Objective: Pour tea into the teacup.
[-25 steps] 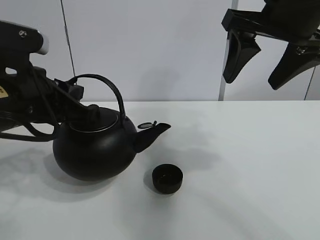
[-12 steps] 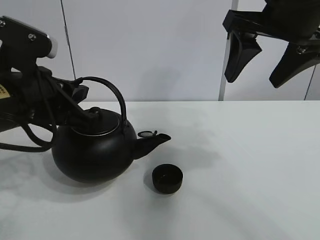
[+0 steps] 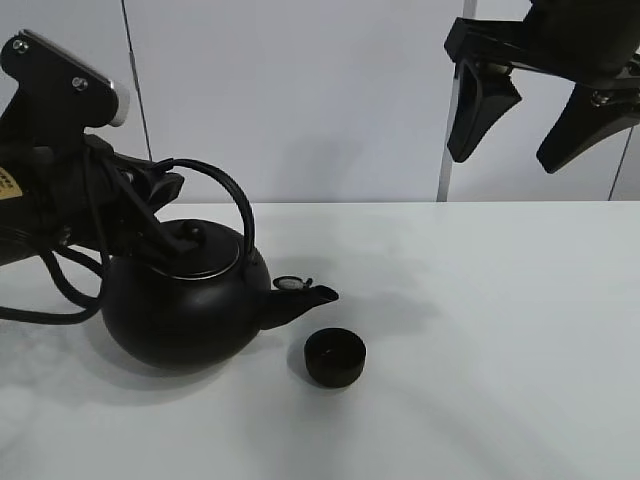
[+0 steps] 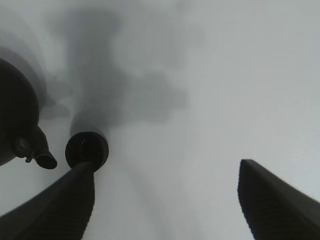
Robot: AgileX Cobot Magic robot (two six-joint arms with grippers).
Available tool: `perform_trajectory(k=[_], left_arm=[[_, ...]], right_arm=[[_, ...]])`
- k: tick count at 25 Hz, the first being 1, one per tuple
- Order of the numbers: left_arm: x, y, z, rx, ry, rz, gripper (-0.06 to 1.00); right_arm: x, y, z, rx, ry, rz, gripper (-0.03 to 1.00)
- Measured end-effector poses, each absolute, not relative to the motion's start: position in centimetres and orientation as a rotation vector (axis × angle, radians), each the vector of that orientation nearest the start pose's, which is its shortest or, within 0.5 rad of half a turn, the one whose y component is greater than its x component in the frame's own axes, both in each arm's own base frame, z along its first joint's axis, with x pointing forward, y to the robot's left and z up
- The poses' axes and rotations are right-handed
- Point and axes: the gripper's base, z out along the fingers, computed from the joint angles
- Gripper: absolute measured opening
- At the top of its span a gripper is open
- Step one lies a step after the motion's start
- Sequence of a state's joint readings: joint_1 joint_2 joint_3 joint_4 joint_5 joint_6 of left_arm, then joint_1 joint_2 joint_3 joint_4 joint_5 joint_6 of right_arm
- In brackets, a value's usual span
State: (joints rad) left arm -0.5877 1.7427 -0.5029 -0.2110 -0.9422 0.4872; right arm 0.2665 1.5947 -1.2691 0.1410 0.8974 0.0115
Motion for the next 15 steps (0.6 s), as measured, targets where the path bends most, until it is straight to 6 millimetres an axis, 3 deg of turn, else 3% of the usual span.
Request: perform_trajectory(k=[15], left_arm=[[25.47,-15.12,15.46,0.797,1.603,0.069,0.10]], right_arm=[[31.83,9.73,28.47,-0.260,2.704,0.258,0.55]])
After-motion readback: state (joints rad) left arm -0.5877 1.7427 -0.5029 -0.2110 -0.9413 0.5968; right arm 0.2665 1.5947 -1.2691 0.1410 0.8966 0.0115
